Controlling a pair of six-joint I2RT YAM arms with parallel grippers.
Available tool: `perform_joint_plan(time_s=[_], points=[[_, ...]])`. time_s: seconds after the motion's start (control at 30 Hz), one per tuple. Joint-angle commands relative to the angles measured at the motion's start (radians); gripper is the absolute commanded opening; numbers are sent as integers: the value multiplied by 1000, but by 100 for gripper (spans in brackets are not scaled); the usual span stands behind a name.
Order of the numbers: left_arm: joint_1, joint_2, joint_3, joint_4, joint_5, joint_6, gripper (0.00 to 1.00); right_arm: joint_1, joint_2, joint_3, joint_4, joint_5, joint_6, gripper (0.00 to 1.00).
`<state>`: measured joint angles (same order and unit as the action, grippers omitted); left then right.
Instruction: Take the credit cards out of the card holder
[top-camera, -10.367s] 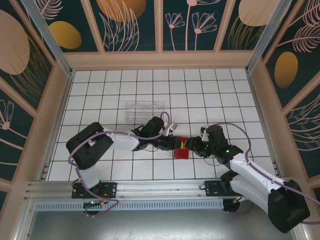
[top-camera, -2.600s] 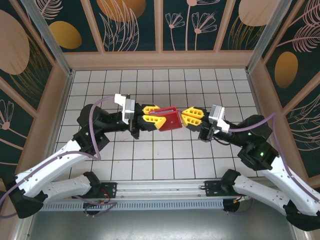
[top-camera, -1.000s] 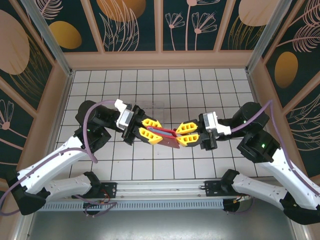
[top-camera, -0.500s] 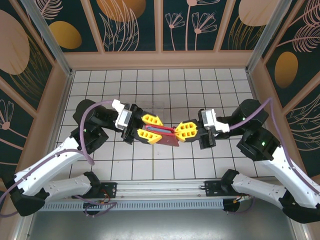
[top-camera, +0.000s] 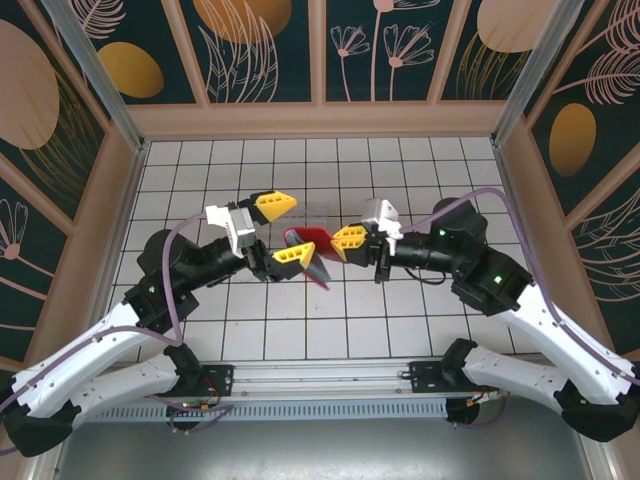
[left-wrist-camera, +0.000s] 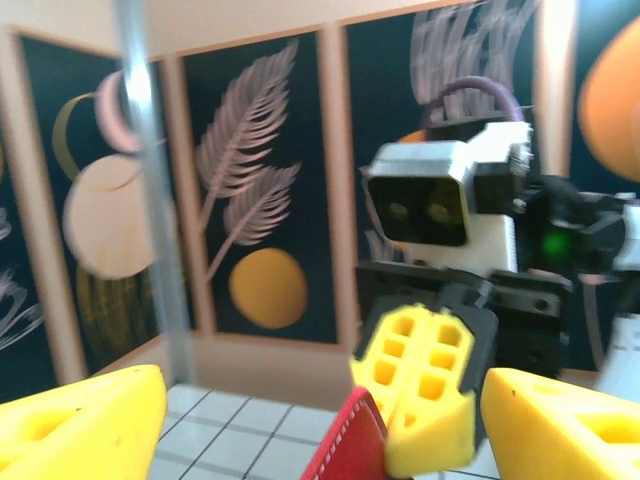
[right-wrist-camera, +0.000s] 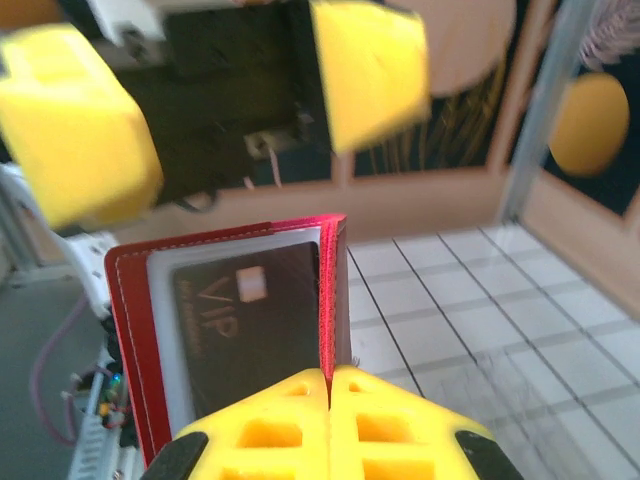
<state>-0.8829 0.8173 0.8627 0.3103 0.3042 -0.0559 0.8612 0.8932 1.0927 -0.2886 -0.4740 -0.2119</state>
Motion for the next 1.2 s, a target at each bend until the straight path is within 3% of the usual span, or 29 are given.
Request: perform_joint_plan(time_s=[0.0, 0.3, 0.57, 0.73, 1.0, 1.17], points=[[-2, -11, -45, -24, -220, -21, 82, -22, 28, -60, -26, 111, 98, 0], [-2, 52, -102, -43, -387, -103, 82, -73, 94, -262, 116, 50, 362, 0], [-3, 101, -108, -96, -512, -177, 82, -99, 194, -393, 413, -110, 571, 0], [-1, 171, -67, -238, -671, -304, 79, -212, 295, -485, 523, -186, 765, 0], [-2, 297, -56, -298, -600, -486, 76, -294, 368, -614, 485, -167, 811, 0], [-2, 348, -93, -316, -583, -600, 76, -340, 326, -662, 342, -86, 773, 0]])
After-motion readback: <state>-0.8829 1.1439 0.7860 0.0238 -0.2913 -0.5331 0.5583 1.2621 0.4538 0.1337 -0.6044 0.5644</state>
